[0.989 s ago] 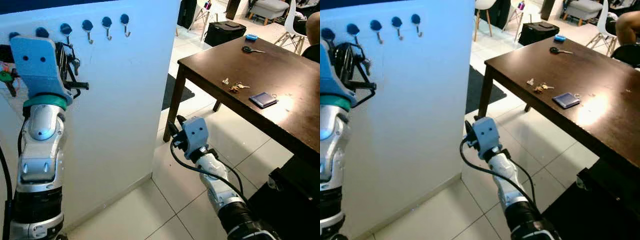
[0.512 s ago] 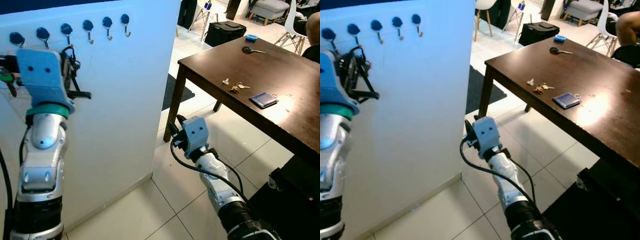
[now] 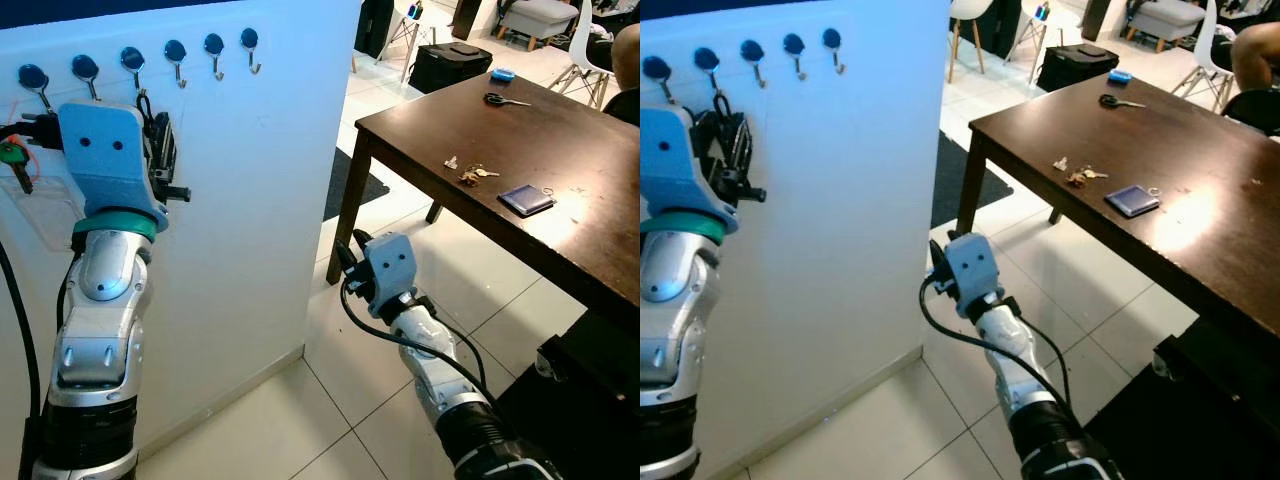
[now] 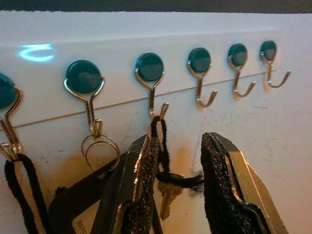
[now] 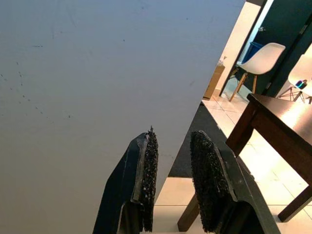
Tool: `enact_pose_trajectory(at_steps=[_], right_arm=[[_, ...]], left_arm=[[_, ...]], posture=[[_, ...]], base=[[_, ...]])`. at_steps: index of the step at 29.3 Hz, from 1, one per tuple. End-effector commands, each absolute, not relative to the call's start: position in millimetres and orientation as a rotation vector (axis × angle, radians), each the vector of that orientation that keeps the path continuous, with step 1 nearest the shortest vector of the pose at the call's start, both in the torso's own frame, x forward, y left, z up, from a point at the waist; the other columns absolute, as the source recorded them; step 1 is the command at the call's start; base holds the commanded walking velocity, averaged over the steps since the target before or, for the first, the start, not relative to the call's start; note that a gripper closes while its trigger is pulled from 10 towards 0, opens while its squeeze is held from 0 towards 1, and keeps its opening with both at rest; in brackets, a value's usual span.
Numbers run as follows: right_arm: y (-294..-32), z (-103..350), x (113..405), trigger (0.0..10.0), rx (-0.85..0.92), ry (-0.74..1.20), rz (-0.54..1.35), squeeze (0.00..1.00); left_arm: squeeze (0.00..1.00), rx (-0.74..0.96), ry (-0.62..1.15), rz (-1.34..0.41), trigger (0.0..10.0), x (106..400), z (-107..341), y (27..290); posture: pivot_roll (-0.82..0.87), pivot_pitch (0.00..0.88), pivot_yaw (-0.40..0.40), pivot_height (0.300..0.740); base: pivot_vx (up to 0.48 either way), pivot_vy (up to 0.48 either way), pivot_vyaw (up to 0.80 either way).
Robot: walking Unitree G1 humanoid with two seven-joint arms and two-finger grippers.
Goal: Hang keys on a hook
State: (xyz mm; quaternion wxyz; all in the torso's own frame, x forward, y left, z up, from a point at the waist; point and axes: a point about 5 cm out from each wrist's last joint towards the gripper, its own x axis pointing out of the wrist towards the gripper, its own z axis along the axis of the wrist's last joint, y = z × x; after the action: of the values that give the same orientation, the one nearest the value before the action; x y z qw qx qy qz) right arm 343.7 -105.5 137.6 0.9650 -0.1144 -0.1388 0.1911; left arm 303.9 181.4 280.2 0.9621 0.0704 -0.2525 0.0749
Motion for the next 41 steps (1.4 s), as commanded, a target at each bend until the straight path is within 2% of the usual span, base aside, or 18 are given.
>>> enact_pose_trajectory(at_steps=[1,7,10,12,15,19,22,41], right_arm=[[-106.2,134.9,343.6,10.0,-0.235,-0.273,0.386,0.00],[-106.2,134.7,343.0,10.0,-0.234,-0.275,0.385,0.00],[-106.7,134.8,342.2,10.0,-0.230,-0.277,0.386,0.00],[-107.0,134.7,341.4,10.0,-0.228,-0.279,0.387,0.00],[-107.0,134.7,341.4,10.0,-0.228,-0.279,0.387,0.00],[-105.9,133.4,337.0,10.0,-0.222,-0.286,0.406,0.00],[-106.7,132.5,335.0,10.0,-0.219,-0.286,0.415,0.00],[-102.7,131.1,331.8,10.0,-0.206,-0.284,0.409,0.00]], left_arm=[[0.00,0.145,-0.486,0.132,10.0,300.5,274.1,181.3],[0.00,0.175,-0.420,0.148,10.0,292.8,252.2,188.6],[0.00,0.213,-0.336,0.134,10.0,283.0,224.2,192.4],[0.00,0.230,-0.288,0.123,10.0,276.3,207.7,192.7],[0.00,0.230,-0.288,0.123,10.0,276.3,207.7,192.7],[0.00,0.246,-0.173,0.099,10.0,261.9,169.2,191.1],[0.00,0.259,-0.133,0.076,10.0,257.1,156.6,188.0],[0.00,0.249,-0.116,0.061,10.0,259.2,149.4,185.0]], posture=[[-0.03,0.008,0.038,0.740],[-0.03,0.011,0.042,0.740],[-0.03,0.019,0.042,0.740],[-0.03,0.022,0.041,0.740],[-0.03,0.022,0.041,0.740],[-0.04,0.026,0.031,0.740],[-0.05,0.027,0.027,0.740],[-0.06,0.031,0.061,0.740]], base=[[0.000,0.000,0.00],[0.000,0.000,0.00],[0.000,0.000,0.00],[0.000,0.000,0.00],[0.000,0.000,0.00],[0.000,0.000,0.00],[0.000,0.000,0.00],[-0.042,0.000,0.00]])
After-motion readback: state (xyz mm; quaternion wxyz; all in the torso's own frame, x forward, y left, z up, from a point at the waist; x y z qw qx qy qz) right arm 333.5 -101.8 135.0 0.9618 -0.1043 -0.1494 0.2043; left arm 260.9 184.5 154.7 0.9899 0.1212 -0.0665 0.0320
